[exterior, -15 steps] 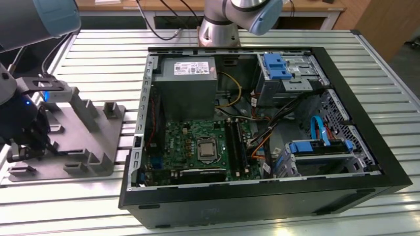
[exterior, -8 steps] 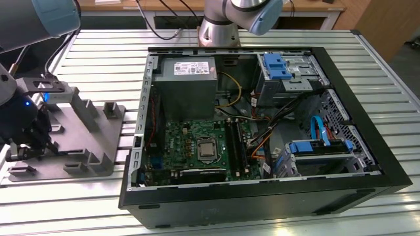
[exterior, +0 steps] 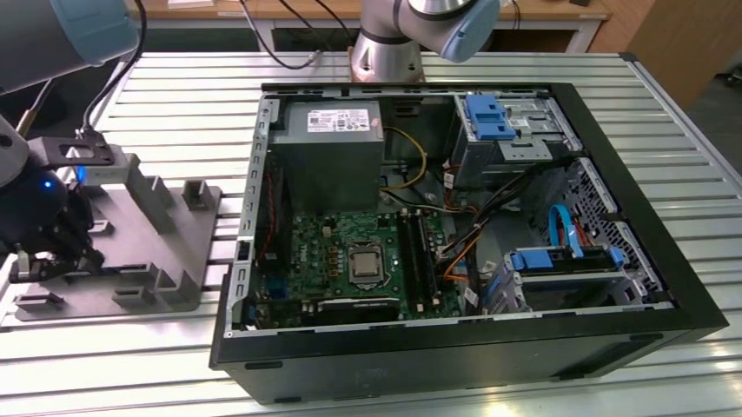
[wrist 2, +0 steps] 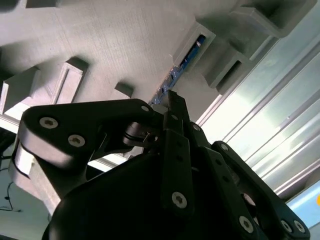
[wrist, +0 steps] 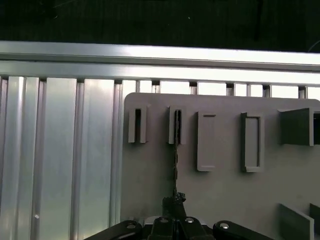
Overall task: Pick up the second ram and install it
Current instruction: 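Pick up the second ram and move it above second insertion slot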
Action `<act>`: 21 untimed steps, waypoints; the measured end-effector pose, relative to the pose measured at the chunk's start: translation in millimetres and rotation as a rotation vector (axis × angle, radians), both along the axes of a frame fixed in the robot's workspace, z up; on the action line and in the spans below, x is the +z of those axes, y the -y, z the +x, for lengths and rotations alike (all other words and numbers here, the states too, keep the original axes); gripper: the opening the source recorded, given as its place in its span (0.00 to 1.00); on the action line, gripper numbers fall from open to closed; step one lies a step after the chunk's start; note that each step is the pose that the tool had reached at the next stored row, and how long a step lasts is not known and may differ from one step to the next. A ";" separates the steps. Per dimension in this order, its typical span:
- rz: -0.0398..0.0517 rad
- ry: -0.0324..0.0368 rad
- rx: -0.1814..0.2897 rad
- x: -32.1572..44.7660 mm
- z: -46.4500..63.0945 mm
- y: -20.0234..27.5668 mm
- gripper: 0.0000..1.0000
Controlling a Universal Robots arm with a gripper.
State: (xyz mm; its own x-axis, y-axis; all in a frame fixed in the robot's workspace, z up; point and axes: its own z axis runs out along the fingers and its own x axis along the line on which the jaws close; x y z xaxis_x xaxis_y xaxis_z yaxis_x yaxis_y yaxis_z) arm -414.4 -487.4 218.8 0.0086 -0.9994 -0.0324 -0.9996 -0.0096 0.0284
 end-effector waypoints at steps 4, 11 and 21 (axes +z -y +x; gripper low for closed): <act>-0.0016 0.0001 -0.036 -0.1 0.1 0.1 0.10; -0.0042 0.0001 -0.040 -0.1 0.0 0.1 0.10; -0.0047 0.0001 -0.040 -0.1 0.0 0.1 0.10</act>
